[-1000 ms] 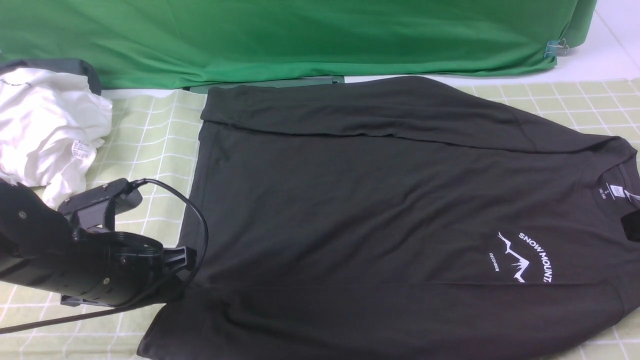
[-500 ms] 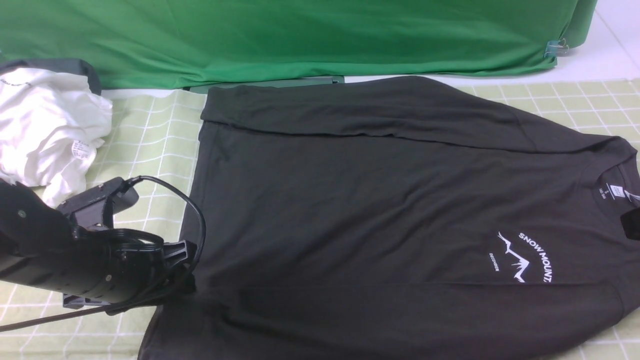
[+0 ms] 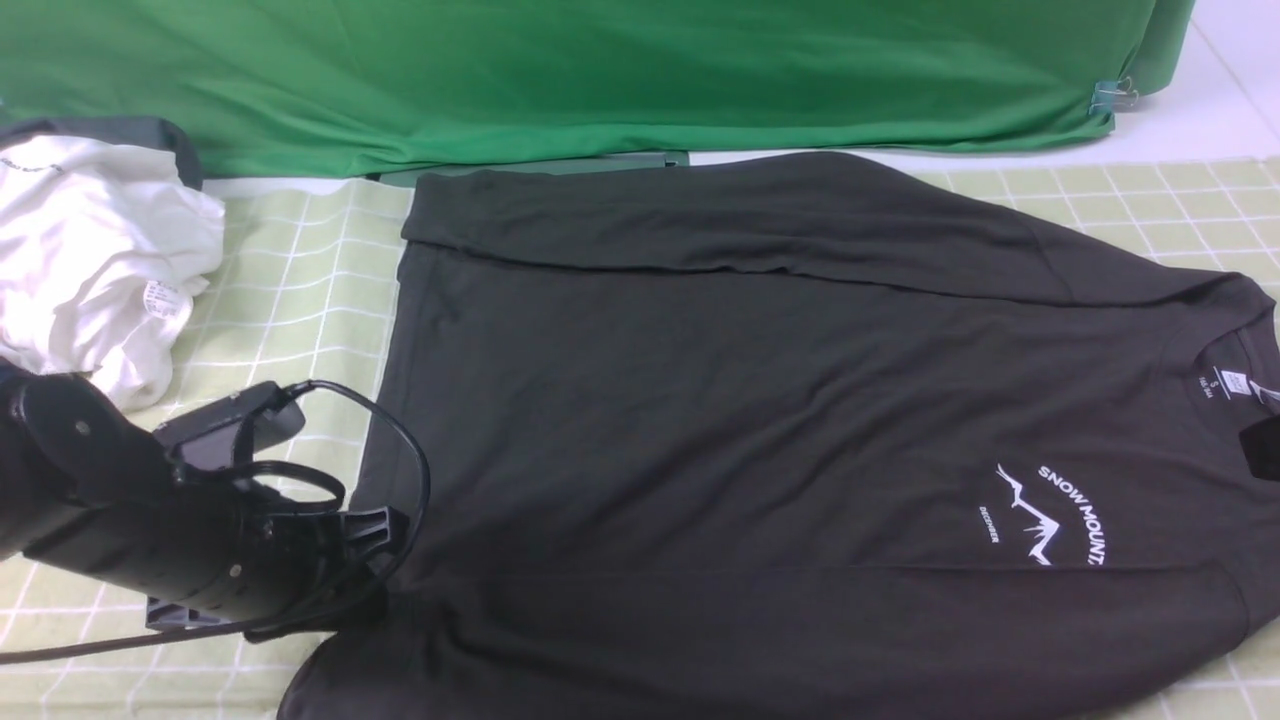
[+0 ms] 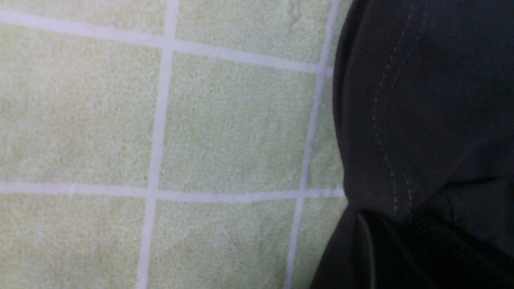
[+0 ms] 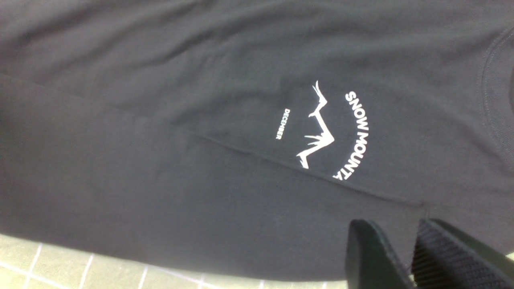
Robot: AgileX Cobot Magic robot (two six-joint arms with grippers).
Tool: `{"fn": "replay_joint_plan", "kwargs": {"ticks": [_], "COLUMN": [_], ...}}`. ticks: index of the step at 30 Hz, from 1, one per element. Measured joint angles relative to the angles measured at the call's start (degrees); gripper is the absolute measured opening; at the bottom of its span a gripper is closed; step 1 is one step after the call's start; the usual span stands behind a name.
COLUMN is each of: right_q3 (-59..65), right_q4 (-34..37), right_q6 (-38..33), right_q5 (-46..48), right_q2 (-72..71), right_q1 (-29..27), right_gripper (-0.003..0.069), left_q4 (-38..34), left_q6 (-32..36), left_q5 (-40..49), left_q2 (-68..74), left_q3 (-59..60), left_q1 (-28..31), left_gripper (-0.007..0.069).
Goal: Fold a long-sleeved shirt over a green coffee tablecloth.
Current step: 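Fold the left side of the black T-shirt inward over its body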
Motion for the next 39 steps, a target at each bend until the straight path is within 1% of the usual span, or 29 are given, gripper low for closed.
{"fn": "replay_joint_plan", "kwargs": {"ticks": [2, 3, 7, 11, 14, 17, 19, 23, 26, 30, 35, 39], "right_q3": [0.00, 0.00, 0.00, 0.00, 0.00, 0.00, 0.00, 0.00, 0.00, 0.00, 0.00, 0.00], "right_q4": [0.00, 0.00, 0.00, 0.05, 0.05, 0.05, 0.05, 0.05, 0.05, 0.05, 0.05, 0.05], "right_q6": [0.00, 0.00, 0.00, 0.00, 0.00, 0.00, 0.00, 0.00, 0.00, 0.00, 0.00, 0.00], "right_q5": [0.00, 0.00, -0.01, -0.01, -0.01, -0.01, -0.01, -0.06, -0.06, -0.06, -0.11, -0.22], "right_q2": [0.00, 0.00, 0.00, 0.00, 0.00, 0.00, 0.00, 0.00, 0.00, 0.00, 0.00, 0.00], "right_q1": [0.00, 0.00, 0.00, 0.00, 0.00, 0.00, 0.00, 0.00, 0.00, 0.00, 0.00, 0.00], "right_gripper": [0.0176, 0.0176, 0.0177, 0.0183, 0.0185, 0.0188, 0.0191, 0.0196, 0.0198, 0.0202, 0.0207, 0.0208], "left_q4": [-0.12, -0.12, -0.25, -0.25, 0.36, 2.82, 4.98, 5.84, 5.77, 6.00, 6.82, 7.23], "left_q6": [0.86, 0.92, 0.99, 0.66, 0.27, -1.70, -4.01, -4.18, -4.24, -4.24, -4.24, -4.35], "left_q5": [2.09, 2.76, 3.98, 5.03, 5.18, 4.45, 4.53, 6.37, 7.78, 10.16, 10.05, 9.41], "left_q2": [-0.95, -1.39, -2.40, -2.53, -2.53, -2.53, -2.53, -2.53, -2.53, -2.58, -2.68, -2.29], "left_q3": [-1.35, -1.72, -2.14, -2.19, -2.19, -2.19, -2.54, -4.20, -4.68, -4.72, -4.74, -4.74], "left_q1": [0.00, 0.00, 0.00, 0.00, 0.00, 0.00, 0.00, 0.00, 0.00, 0.00, 0.00, 0.00], "left_gripper": [0.0037, 0.0029, 0.0025, 0.0047, 0.0089, 0.0165, 0.0234, 0.0331, 0.0355, 0.0339, 0.0276, 0.0210]}}
